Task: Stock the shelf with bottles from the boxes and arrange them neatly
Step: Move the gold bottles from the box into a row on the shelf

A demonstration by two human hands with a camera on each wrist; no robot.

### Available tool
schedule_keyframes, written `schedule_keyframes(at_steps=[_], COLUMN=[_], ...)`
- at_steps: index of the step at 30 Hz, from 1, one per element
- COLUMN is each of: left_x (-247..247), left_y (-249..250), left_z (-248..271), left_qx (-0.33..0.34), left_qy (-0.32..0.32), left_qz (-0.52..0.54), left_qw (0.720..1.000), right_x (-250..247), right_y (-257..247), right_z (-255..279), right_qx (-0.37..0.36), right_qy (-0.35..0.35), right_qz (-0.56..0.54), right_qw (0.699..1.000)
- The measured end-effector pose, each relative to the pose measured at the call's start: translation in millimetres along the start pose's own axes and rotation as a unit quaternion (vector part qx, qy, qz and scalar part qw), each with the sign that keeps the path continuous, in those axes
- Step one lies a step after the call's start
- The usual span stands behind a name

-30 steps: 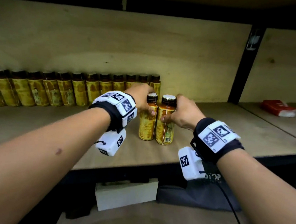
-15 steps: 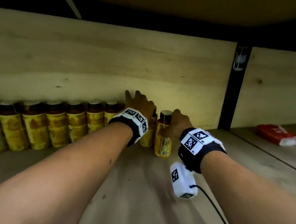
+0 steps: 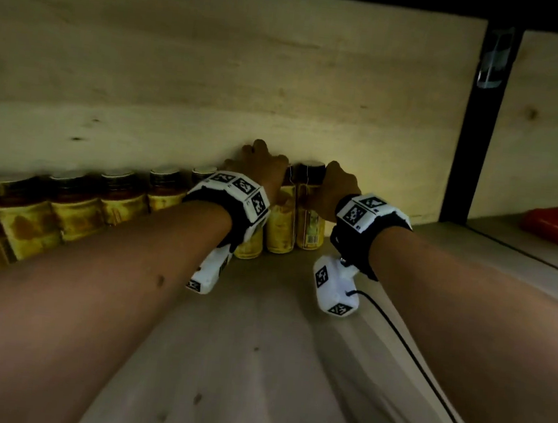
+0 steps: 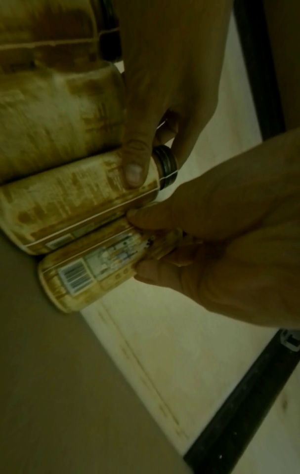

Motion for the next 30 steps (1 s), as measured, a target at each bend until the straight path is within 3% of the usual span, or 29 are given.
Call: schedule_keyframes(at_steps=[6,10,13,16,19,24,30], left_x=[-6.4,-33.7,-54.0,-70.6,-76.6,-64.8,-19.5], left_y=[-3.0,5.4,10.1,7.2,5.4,-0.8,-7.5], left_z=[19.2,51.7,92.2,149.2,218.0,340.4,471.1], left_qx=[0.024,0.058,0.077,0.044,0.017,-0.036,-0.104], left_qy=[0.019,0.063,0.047,0.019,-0.014,-0.113,-0.131], left_qz=[0.058,0.111,0.133,0.141,0.16,0.369,0.526], left_qw=[0.998,0.99,0.987,0.989,0.987,0.922,0.834], right_x=[-4.6,-22.0,-37.7,-48.8,-46.6,-36.6,-0.9], right_y=[30.9,18.3,-4.6,-26.6,-35.8,-43.1,-14.7], right_z=[34.8,82.0,132.3,184.3,243.3,351.2,460.4], right_qx=[0.055,0.045,0.018,-0.008,0.015,0.03,0.047], right_qy=[-0.077,-0.148,-0.2,-0.203,-0.235,-0.311,-0.384], right_qz=[-0.158,-0.122,-0.113,-0.112,-0.144,-0.191,-0.16], right_qw=[0.983,0.98,0.973,0.973,0.961,0.931,0.908])
Point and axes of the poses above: each hand's wrist, its own z-axis away from the middle knuckle, its own x-axis out of the palm, y = z × x, the point moved 6 cm from there along -z, towards the middle knuckle, and after that the axes turned 1 degree about x, right-handed, at the moved point
